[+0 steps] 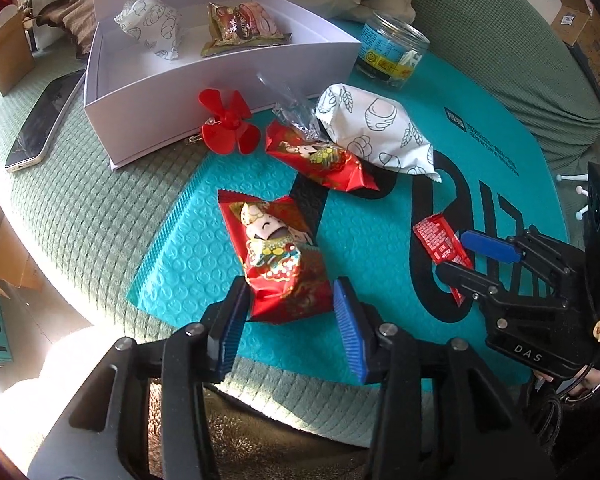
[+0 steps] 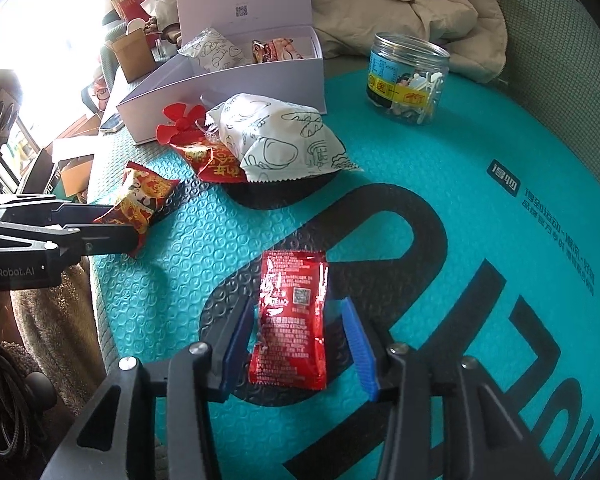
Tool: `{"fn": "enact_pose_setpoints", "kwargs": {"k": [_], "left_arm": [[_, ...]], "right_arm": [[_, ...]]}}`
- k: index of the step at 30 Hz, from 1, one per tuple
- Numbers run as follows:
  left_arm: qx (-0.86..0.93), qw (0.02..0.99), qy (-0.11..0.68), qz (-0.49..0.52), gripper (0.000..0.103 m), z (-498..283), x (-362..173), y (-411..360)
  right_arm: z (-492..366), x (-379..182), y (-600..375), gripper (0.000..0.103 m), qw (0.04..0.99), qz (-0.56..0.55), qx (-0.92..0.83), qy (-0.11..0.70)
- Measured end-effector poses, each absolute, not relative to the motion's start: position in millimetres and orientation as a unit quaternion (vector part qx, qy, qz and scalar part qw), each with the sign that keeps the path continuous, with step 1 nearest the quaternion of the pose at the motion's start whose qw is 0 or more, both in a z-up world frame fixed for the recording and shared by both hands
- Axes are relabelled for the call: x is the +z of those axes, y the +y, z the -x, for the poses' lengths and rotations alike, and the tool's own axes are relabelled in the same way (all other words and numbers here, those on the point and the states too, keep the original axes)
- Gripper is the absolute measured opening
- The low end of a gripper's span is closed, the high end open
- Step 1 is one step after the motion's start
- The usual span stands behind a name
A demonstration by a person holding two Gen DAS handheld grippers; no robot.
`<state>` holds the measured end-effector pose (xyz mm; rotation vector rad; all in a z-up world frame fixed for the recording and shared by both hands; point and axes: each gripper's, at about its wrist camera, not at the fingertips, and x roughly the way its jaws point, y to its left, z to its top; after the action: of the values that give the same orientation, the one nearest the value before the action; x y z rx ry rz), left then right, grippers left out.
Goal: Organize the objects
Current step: 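Grasp the red candy packet with the left tool while the right tool holds the sauce packet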
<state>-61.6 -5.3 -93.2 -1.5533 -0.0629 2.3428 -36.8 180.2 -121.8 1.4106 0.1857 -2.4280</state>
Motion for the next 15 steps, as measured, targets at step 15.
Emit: {"fn": "enact_pose_setpoints", "kwargs": {"k": [15], "left_arm": [[0.83, 0.136, 0.007, 0.54, 0.057, 79.3, -90.3, 2.6]], "right_arm": [[38.7, -126.0, 179.7, 0.06, 0.158, -0.485, -0.857, 0.077]]}}
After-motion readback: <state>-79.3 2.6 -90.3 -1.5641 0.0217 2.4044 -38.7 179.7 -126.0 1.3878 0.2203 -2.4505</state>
